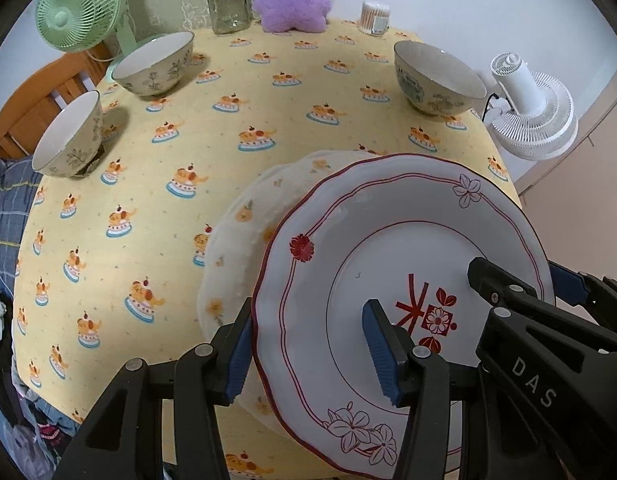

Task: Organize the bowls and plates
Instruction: 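Lift the red-rimmed plate with the right gripper and carry it over the floral plates, then lower the red-rimmed plate onto the floral plate stack with the right gripper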

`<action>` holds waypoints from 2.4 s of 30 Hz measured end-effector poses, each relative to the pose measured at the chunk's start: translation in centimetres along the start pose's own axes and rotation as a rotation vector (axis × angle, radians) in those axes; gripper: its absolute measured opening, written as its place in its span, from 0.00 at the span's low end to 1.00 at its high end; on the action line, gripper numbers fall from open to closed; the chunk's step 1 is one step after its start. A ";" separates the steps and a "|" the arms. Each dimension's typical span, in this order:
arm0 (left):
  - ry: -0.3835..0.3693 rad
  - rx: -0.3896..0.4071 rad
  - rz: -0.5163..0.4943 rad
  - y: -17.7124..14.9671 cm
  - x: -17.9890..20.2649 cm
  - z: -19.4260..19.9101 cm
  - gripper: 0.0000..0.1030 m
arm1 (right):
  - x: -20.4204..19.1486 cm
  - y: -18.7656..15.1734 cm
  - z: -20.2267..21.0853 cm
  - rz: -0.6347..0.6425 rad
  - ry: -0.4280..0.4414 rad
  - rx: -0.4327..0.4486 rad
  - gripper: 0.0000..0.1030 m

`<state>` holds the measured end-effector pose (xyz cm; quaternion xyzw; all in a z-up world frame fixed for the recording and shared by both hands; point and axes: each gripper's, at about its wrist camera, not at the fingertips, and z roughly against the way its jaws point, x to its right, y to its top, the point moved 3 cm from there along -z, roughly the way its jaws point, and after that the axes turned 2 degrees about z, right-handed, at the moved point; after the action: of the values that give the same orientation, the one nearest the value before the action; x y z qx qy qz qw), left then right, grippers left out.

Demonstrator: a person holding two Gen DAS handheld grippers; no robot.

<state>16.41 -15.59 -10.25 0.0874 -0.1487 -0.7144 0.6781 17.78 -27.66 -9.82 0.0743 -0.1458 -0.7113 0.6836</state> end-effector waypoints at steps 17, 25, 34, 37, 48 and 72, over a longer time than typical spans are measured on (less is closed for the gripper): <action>0.080 -0.031 0.000 0.7 0.1 -2.1 0.52 | -0.3 0.7 -1.8 0.018 0.054 -0.009 0.55; 0.080 -0.033 -0.008 0.7 0.1 -2.1 0.52 | 0.3 0.5 -1.6 0.006 0.074 -0.014 0.55; 0.086 -0.042 -0.017 0.8 0.1 -2.1 0.52 | 1.0 0.0 -0.8 0.011 0.027 -0.010 0.27; 0.084 -0.048 -0.019 0.9 0.0 -2.2 0.52 | 0.9 0.1 -0.9 0.017 0.022 -0.007 0.27; 0.120 -0.026 -0.062 0.7 0.6 -1.1 0.68 | -0.3 0.6 -0.7 0.044 0.029 0.005 0.25; 0.082 -0.057 0.013 0.6 -2.2 -1.7 0.69 | -2.1 0.9 -2.4 0.035 0.008 -0.022 0.31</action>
<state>17.65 -13.59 -11.83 0.0963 -0.1012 -0.7097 0.6905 19.51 -25.89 -12.03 0.0670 -0.1363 -0.7003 0.6975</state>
